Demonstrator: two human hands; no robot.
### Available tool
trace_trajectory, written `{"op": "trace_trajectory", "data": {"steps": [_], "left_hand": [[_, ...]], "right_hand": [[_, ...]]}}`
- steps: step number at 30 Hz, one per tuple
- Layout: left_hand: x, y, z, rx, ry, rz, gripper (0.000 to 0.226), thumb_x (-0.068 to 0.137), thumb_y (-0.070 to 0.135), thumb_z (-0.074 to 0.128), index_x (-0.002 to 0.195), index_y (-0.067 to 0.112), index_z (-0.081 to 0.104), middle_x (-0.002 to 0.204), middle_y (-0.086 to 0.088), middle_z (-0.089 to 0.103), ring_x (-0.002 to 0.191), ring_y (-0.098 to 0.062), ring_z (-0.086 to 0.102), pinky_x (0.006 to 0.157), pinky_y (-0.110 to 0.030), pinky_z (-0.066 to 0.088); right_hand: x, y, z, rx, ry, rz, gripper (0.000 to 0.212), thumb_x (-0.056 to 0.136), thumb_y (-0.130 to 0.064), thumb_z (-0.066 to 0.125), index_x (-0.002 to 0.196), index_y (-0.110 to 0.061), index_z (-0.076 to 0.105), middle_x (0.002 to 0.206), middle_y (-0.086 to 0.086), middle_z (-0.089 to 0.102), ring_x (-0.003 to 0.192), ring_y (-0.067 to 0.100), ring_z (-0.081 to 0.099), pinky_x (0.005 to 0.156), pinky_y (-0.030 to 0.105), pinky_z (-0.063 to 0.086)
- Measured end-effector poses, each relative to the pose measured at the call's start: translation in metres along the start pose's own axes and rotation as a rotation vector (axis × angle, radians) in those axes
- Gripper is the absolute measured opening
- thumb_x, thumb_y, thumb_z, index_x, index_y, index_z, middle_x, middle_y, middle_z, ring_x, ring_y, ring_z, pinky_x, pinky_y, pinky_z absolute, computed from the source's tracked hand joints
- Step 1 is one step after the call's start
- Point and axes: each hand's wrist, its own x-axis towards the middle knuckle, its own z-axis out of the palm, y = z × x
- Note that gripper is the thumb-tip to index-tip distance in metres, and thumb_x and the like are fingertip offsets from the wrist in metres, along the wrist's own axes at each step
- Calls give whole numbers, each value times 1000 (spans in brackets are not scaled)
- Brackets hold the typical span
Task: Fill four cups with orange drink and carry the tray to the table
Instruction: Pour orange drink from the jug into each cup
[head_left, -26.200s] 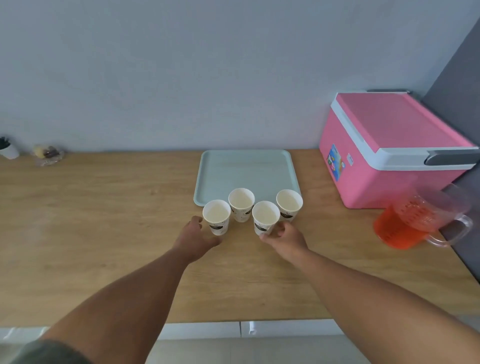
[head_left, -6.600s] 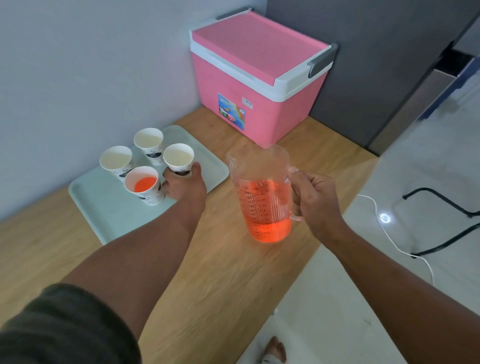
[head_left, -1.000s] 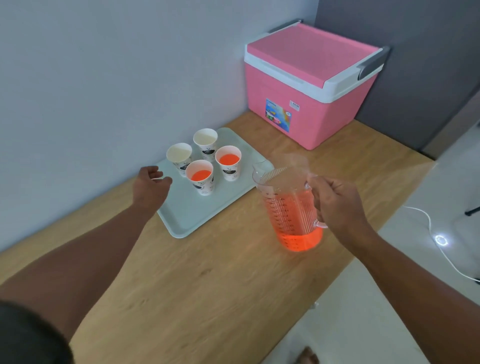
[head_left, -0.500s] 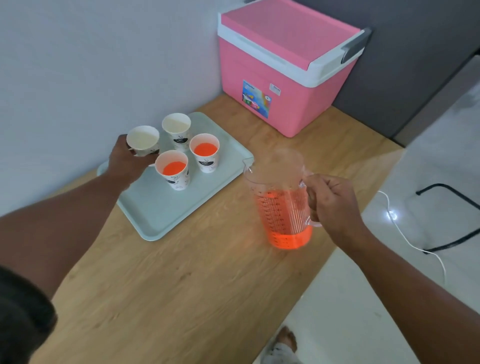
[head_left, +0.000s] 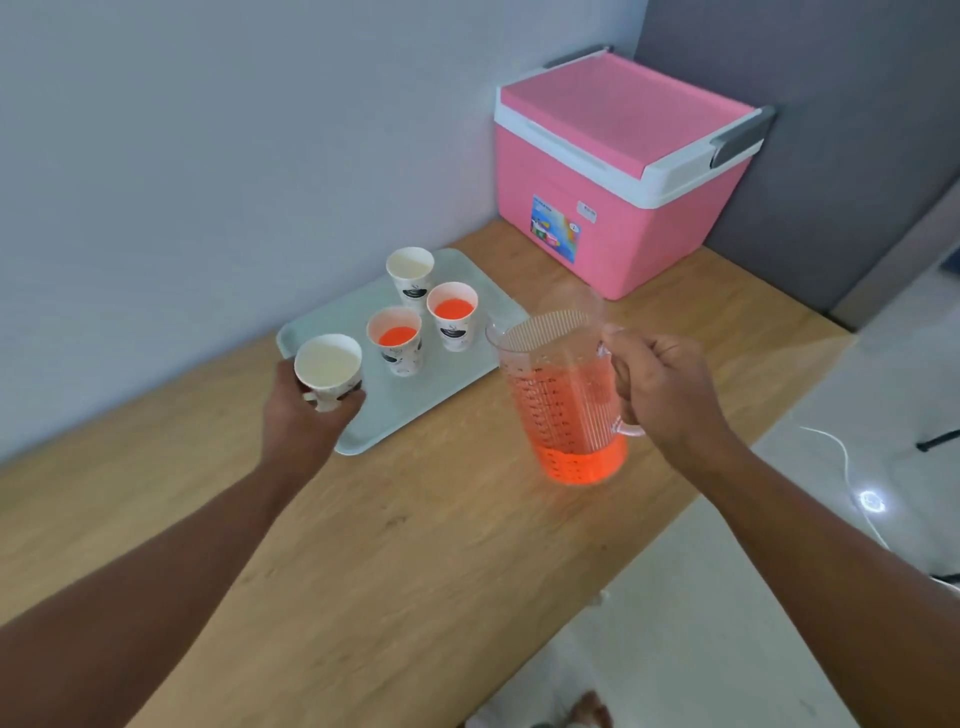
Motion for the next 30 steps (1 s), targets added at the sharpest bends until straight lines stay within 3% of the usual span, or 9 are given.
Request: {"op": "trace_trajectory", "data": {"steps": [6,10,15,21,30], "left_hand": [[-65,16,51,2,-197,92,69,70,27,92,126,20,52,114,7,64,97,-15,63,82,-29,52],[-79,36,85,-45,-274,146,67,70,28,91,125,26,51,112,12,64,98,-7,62,82,-24,50],[-85,56,114,-80,-326,215,67,71,28,89,128,25,52,116,14,65,103,-6,62,86,-26,52],[-91,61,134,-54,-344,276,67,69,26,89,126,28,53,118,11,65,105,-12,62,87,-38,55],[-100,53,143,-3,-396,259,69,68,36,87,127,33,51,118,13,64,107,-12,60,89,-41,54]], "right_hand": [[-7,-19,-12,-132,-84,-45,54,89,-42,60,47,-21,35,47,-8,28,43,14,25,50,37,23],[-6,-26,-22,-261,-121,-12,52,84,-52,59,53,-19,34,52,-1,27,44,15,24,50,33,25],[-7,-30,-34,-487,-158,-2,63,90,-53,58,64,1,41,52,1,37,45,17,36,52,37,37],[-12,-36,-43,-638,-211,36,53,98,-52,58,58,-21,41,48,-11,38,43,9,34,50,32,32],[-5,-41,-33,-854,-254,64,47,97,-49,55,63,-19,43,60,-3,45,53,14,41,52,31,32]]}}
